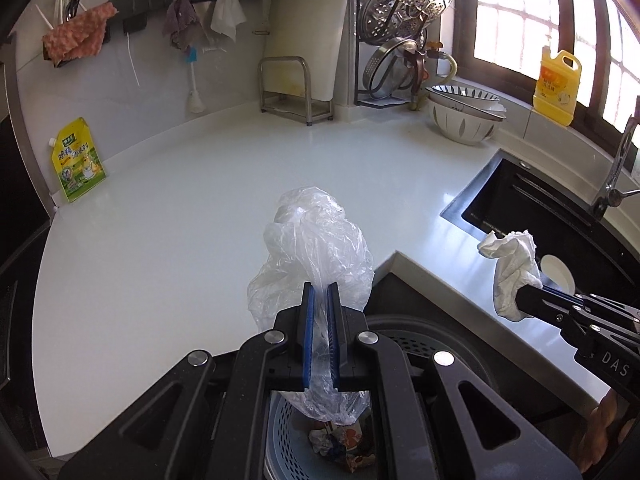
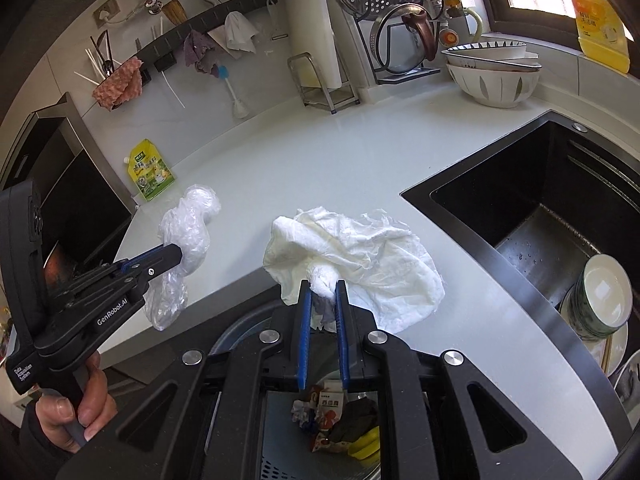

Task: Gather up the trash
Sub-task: 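Carry the plastic bag and white cloth over the basket with both tools, then open both tools to drop the bag and cloth into the basket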

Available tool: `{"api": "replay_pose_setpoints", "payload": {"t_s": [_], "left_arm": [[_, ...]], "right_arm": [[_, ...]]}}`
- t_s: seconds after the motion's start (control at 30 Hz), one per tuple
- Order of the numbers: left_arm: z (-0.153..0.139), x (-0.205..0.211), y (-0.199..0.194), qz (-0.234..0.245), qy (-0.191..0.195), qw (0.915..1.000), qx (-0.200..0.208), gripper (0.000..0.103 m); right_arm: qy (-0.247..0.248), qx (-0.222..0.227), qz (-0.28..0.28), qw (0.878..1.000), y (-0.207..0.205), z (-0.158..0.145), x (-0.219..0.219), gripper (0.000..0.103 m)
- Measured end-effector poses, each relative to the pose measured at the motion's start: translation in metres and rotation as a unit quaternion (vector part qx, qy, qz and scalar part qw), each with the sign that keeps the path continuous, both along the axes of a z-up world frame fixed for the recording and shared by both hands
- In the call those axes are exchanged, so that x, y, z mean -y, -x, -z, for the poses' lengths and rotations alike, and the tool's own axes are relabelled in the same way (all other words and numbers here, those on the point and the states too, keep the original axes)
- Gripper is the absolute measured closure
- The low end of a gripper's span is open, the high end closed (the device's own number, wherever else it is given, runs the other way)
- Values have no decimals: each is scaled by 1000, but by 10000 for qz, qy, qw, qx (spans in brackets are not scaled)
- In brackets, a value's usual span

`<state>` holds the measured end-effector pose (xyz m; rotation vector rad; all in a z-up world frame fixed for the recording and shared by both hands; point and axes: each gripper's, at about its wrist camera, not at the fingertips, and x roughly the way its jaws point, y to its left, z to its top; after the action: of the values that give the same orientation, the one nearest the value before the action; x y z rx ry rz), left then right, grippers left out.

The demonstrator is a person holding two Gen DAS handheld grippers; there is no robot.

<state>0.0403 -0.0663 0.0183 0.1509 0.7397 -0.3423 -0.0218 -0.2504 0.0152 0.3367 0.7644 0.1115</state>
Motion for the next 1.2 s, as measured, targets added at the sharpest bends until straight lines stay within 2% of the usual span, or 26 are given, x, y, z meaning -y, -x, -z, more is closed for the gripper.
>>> {"api": "replay_pose_setpoints", "payload": {"t_s": [0.13,0.2,0.53,0.8,1.2], "left_arm": [[6,-7,20,13,-49,10000,-39,96],[10,-11,28,20,-85,9999,-80,96],[40,-20,58,-22,-40,9995,-312,96],[69,-21,67,-163,-51,9982,-577,96],[82,-28,66,-340,-100,9965,-763,95]], "right_arm": [[117,155,8,9998,20,1,-10,92],[-17,186,45,9998,30,7,-11,92],[-202,-100,-194,9996,55,49,-31,92],[-198,-382,-374,9984,60,77,-41,90],[-115,-462,-567,9973,54,84,-54,89]]}}
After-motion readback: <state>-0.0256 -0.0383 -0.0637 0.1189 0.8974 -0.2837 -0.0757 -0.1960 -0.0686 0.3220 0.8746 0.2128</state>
